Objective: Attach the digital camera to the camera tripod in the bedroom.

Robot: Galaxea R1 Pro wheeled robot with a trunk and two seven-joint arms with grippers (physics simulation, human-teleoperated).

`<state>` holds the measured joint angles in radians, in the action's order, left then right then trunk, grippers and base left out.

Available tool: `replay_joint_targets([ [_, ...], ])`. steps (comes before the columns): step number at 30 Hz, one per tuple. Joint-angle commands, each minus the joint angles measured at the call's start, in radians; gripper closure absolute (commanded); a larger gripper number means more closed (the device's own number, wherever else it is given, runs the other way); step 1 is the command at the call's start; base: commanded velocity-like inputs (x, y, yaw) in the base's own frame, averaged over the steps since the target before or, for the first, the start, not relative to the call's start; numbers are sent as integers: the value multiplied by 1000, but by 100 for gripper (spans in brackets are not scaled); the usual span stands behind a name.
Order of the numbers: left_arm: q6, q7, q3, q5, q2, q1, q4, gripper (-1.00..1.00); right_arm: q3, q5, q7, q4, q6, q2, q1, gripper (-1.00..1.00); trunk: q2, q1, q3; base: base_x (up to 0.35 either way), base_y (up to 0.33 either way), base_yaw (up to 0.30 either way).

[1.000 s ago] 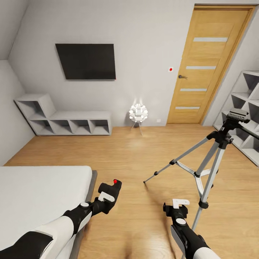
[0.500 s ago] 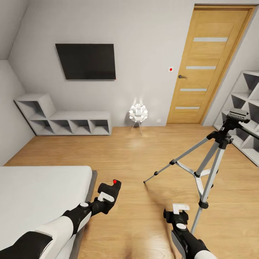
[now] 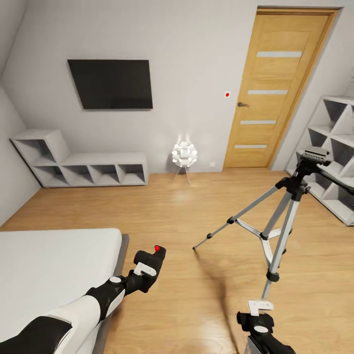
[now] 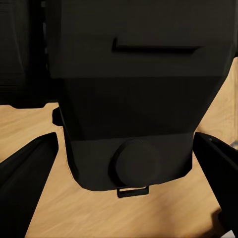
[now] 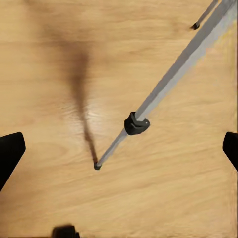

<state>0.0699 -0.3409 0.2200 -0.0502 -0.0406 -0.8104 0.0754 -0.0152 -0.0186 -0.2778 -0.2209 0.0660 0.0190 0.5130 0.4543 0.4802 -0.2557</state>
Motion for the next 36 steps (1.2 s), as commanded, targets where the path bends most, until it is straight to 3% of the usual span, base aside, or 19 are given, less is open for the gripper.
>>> replay_joint_targets([
  [1, 7, -1, 2, -4, 0, -1, -1, 100, -2, 10, -3, 4, 2, 10, 1, -100, 2, 0, -2, 0, 0, -217],
  [8, 5, -5, 1, -1, -1, -1, 1, 100, -2, 136, 0, 7, 2, 59, 1, -100, 2, 0, -2, 0, 0, -236],
  [11, 5, -15, 1, 0, -1, -1, 1, 100, -2, 151, 0, 8, 2, 67, 1, -100, 2, 0, -2, 0, 0, -245],
  [12, 5, -47, 1, 1, -1, -1, 4, 100, -2, 157, 0, 9, 2, 71, 1, -100, 2, 0, -2, 0, 0, -246],
  [18, 3, -145, -3, 3, 0, -1, 20, 100, -2, 160, -1, 13, 2, 73, 1, -100, 2, 0, -2, 0, 0, -246],
  [23, -23, -181, -3, 0, -1, -3, 79, 100, -2, 161, -2, 28, 2, 73, 1, -100, 2, 0, -2, 0, 0, -246],
  [28, -167, -212, -1, -2, 2, -4, 216, 100, -2, 161, -3, 34, 2, 72, 1, -100, 2, 0, 0, 0, 0, -246],
  [36, -263, -326, 2, -7, 17, -5, 390, 100, -2, 162, -3, 36, 2, 72, 1, -100, 2, 0, 3, 0, 0, -242],
])
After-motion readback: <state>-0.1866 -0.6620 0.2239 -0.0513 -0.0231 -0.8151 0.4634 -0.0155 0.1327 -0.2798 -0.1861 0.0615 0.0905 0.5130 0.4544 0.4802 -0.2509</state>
